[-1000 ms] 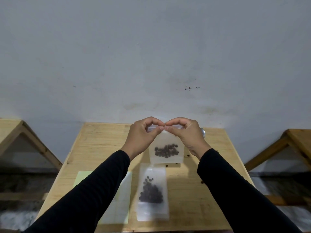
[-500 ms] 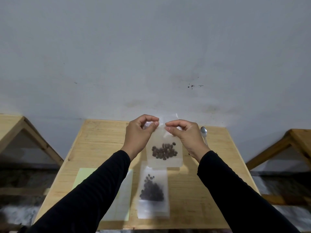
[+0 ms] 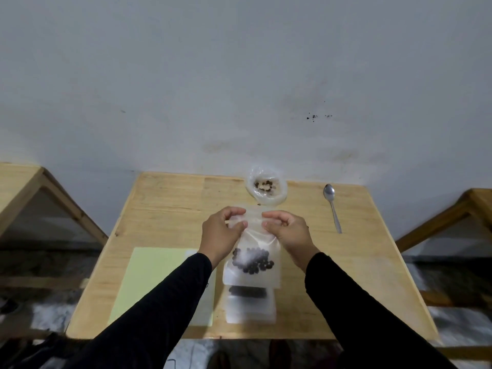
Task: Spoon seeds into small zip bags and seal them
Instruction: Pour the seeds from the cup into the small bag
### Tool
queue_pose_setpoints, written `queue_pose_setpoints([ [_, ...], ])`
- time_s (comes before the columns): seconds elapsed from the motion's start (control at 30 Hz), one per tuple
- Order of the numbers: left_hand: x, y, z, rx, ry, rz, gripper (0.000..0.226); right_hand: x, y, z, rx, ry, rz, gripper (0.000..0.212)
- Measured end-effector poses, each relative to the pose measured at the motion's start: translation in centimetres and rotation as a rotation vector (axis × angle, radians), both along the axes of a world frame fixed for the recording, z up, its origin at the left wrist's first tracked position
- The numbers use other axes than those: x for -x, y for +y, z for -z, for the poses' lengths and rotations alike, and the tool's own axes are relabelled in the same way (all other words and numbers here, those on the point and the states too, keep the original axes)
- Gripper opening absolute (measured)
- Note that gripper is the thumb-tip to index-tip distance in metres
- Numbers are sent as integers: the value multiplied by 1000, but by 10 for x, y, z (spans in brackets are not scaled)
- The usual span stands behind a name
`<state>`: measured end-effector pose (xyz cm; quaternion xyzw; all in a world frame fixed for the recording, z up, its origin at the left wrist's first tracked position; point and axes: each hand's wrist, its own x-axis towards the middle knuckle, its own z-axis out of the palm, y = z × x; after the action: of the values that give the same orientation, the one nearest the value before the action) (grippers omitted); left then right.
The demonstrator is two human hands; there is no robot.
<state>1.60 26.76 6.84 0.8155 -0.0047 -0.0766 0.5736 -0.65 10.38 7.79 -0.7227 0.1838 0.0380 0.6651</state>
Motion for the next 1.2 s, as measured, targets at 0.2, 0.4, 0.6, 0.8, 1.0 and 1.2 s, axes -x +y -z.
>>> queue_pose_setpoints([
  [0.2, 32, 4, 63, -188, 153, 17, 35, 27, 13, 63, 314, 154, -2, 21],
  [0.4, 35, 0, 84, -358, 73, 84, 40, 31, 19, 90, 673, 76, -59, 30],
  [0.6, 39, -5, 89, -584, -156, 302, 32, 43, 25, 102, 1071, -133, -324, 31],
  [0.8, 36, -15, 81, -753, -215, 377, 24, 47, 25, 78, 1344, -223, -624, 41],
  [1.0, 23, -59, 60, -827, -364, 489, 36, 47, -12, 52, 1461, -216, -507, 22],
  [1.2, 26, -143, 54, -776, -475, 637, 32, 69, -104, 48, 1308, 38, -252, 46],
])
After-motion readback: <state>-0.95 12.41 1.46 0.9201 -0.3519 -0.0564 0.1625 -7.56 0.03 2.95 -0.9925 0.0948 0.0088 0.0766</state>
